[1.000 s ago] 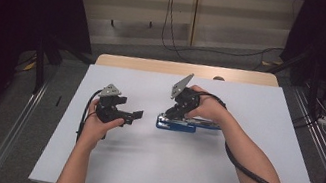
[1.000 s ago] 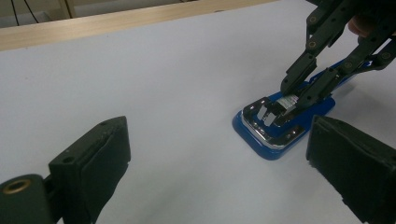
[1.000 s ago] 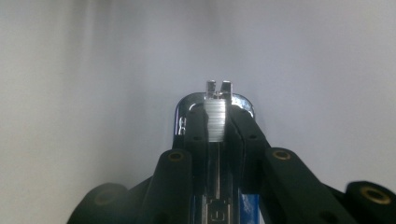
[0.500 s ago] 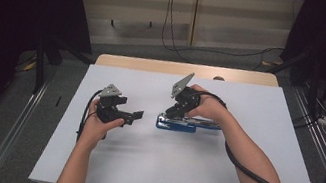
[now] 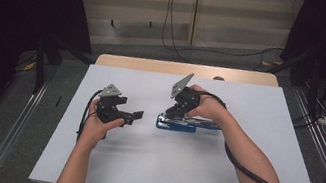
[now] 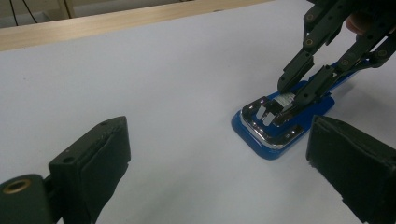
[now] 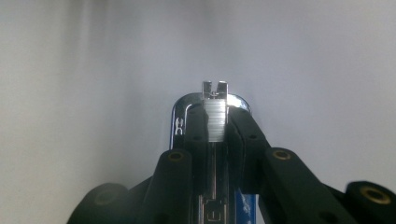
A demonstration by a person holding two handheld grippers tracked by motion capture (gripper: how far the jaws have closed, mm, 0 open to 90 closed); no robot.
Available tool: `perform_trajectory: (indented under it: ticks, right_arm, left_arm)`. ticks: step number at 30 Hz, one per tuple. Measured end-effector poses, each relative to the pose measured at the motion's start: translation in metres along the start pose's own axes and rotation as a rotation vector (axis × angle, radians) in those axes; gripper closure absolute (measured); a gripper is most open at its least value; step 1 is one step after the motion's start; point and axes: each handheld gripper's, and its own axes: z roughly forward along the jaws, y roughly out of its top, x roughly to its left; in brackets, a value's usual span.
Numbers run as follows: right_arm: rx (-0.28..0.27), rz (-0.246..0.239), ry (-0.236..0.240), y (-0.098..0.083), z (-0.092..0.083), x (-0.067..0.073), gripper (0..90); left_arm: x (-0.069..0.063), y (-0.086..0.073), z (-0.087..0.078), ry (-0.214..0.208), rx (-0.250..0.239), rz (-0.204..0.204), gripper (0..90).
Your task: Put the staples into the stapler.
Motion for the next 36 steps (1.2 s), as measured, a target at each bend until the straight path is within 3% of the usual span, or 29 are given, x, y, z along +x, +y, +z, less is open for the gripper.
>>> perform_trajectory:
  ticks: [21,26,36]
  right_arm:
    - [-0.005,0.000,-0.009,0.004,0.006,0.001,77.8]
    - [-0.020,0.011,-0.014,0.004,0.006,0.003,69.9]
    - [-0.110,0.117,-0.067,-0.008,-0.013,0.012,45.4]
  left_arm:
    - [0.000,0.000,0.001,0.002,0.009,0.005,6.5]
    - [0.000,0.000,0.001,-0.002,0.009,0.006,6.5]
    - [-0.001,0.000,0.003,-0.005,0.016,0.011,6.5]
